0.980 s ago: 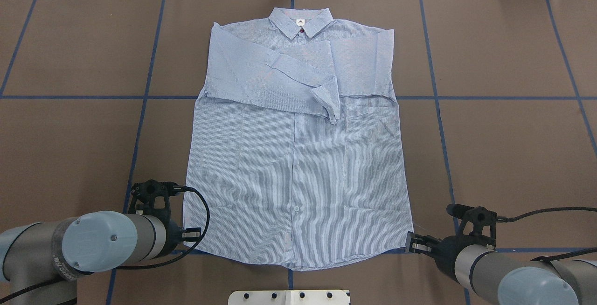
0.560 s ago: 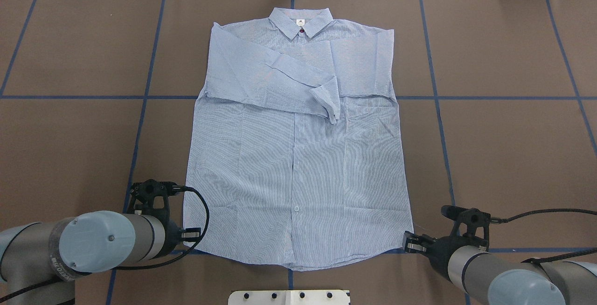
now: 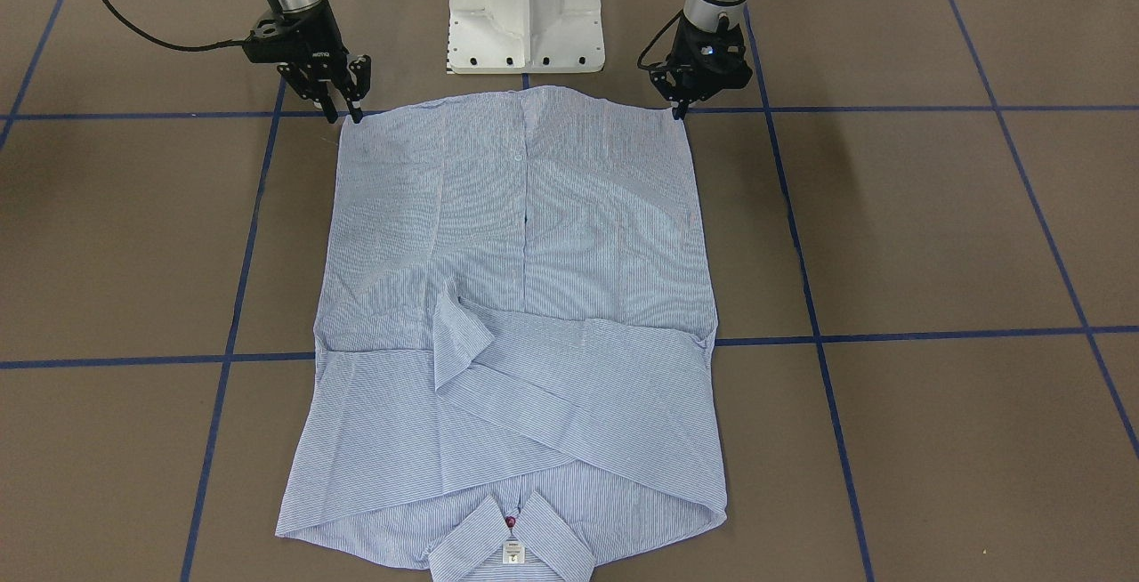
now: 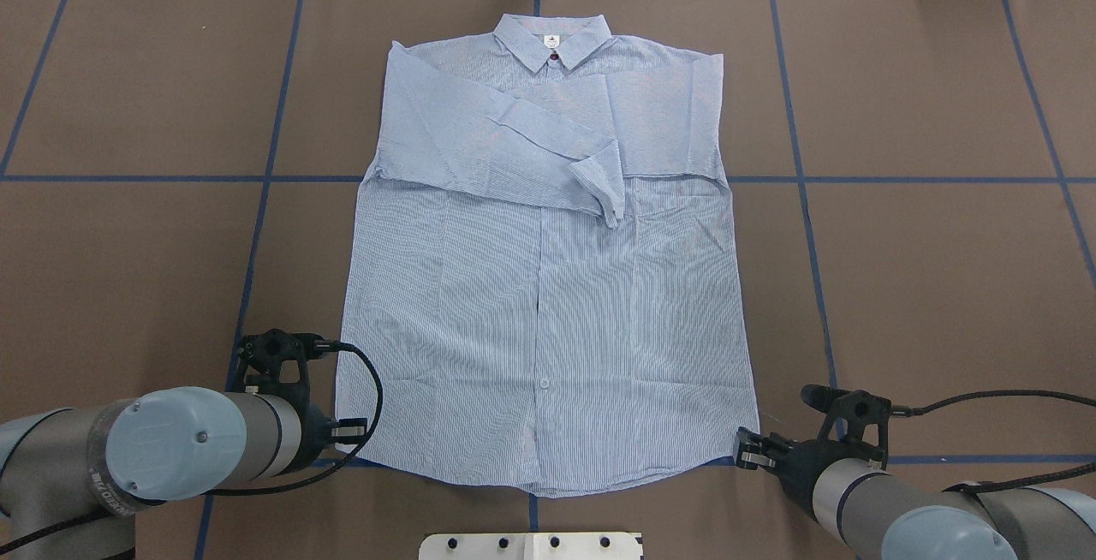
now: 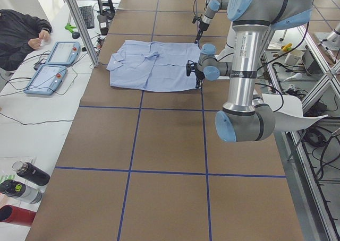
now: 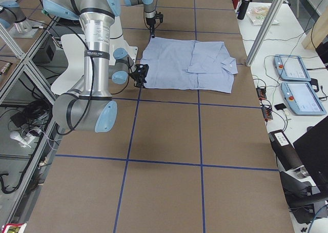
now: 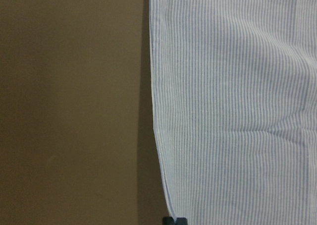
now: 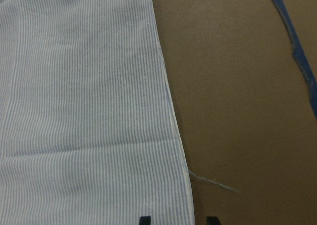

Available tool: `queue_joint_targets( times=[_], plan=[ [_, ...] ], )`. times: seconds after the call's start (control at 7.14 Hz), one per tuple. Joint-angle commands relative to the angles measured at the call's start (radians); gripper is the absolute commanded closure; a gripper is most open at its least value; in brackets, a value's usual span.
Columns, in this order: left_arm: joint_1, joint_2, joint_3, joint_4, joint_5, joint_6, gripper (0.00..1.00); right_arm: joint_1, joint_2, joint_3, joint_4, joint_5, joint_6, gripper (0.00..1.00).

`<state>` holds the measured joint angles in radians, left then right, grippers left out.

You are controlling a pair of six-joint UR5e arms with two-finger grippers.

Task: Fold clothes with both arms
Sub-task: 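Shift the right gripper inward along the hem toward the shirt edge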

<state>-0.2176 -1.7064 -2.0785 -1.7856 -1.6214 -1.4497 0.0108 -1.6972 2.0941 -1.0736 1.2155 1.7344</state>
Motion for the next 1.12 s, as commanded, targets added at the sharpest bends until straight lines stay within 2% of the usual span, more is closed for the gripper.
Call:
queue_joint_targets(
  times=[0.0,0.98],
  plan=[
    [0.000,0.001,0.000,0.000,0.000,0.002,1.00,-0.006,0.001,-0.008,0.000,-0.008,0.001,0.56],
    [0.000,0.001,0.000,0.000,0.000,0.002,1.00,-0.011,0.037,-0.028,-0.016,-0.019,0.004,0.63]
  ],
)
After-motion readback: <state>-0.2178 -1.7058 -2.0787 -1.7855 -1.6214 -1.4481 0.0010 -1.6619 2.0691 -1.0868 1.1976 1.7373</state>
